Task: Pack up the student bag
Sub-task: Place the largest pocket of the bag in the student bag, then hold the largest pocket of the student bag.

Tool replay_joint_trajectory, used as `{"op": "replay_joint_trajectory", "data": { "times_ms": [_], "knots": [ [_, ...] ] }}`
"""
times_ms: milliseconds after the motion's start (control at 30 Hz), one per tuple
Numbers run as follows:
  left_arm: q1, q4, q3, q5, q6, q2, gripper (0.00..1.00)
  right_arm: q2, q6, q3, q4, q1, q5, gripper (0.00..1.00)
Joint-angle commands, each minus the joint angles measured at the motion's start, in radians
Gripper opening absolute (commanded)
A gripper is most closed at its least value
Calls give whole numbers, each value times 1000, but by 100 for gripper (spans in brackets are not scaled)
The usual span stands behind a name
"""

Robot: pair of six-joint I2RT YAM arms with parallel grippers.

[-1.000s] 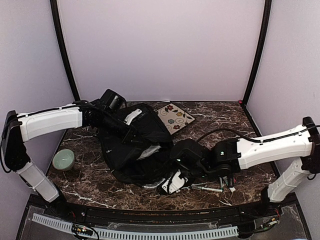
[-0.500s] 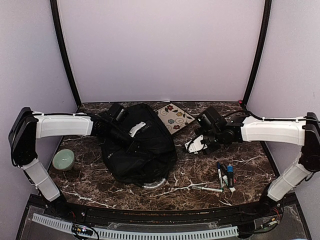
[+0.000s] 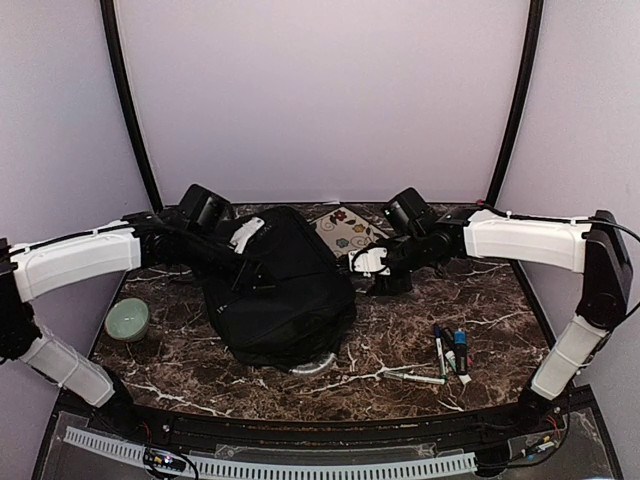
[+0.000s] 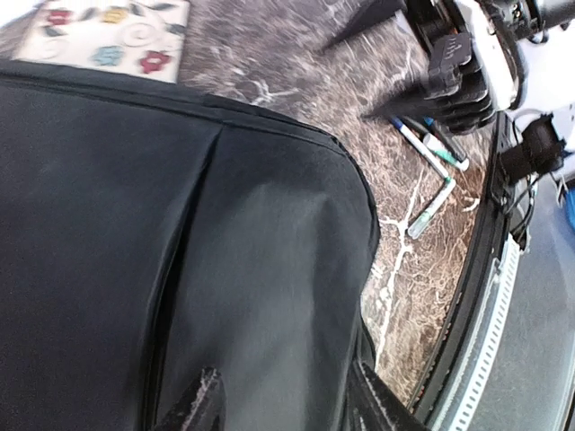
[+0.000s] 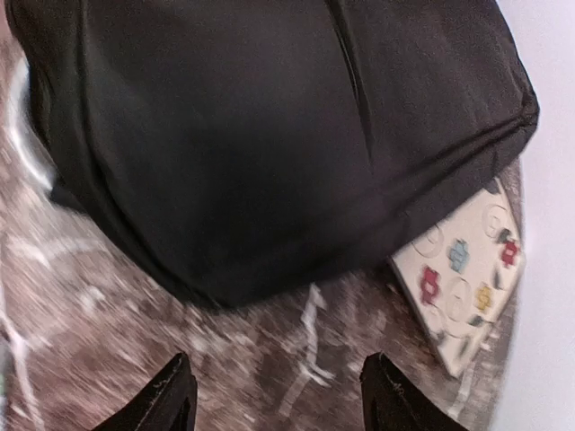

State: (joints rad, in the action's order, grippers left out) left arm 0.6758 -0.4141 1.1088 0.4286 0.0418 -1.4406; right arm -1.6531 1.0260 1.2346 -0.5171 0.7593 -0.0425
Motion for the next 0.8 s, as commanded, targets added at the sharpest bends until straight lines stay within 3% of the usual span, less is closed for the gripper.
{"op": "replay_joint_trajectory", "data": {
  "times_ms": [0, 167, 367, 500, 600, 700, 767],
  "knots": [
    [4, 28, -136, -129, 145, 218, 51, 2, -564, 11, 25, 12, -480, 63],
    [11, -6, -292, -200, 267, 418, 52, 6, -571, 10, 60, 21, -503, 63],
    [27, -143, -373, -290, 350, 526, 51, -20, -592, 102, 47, 24, -554, 63],
    [30, -205, -403, -298, 401, 562, 52, -41, -704, 138, 113, 28, -567, 60],
    [33, -275, -381, -349, 445, 500, 53, -123, -772, 206, 95, 35, -553, 49],
    [39, -313, -381, -359, 499, 427, 52, -215, -801, 288, 48, 42, -631, 16],
    [54, -307, -403, -383, 543, 413, 52, -261, -817, 298, 57, 48, -659, 15]
  ]
}}
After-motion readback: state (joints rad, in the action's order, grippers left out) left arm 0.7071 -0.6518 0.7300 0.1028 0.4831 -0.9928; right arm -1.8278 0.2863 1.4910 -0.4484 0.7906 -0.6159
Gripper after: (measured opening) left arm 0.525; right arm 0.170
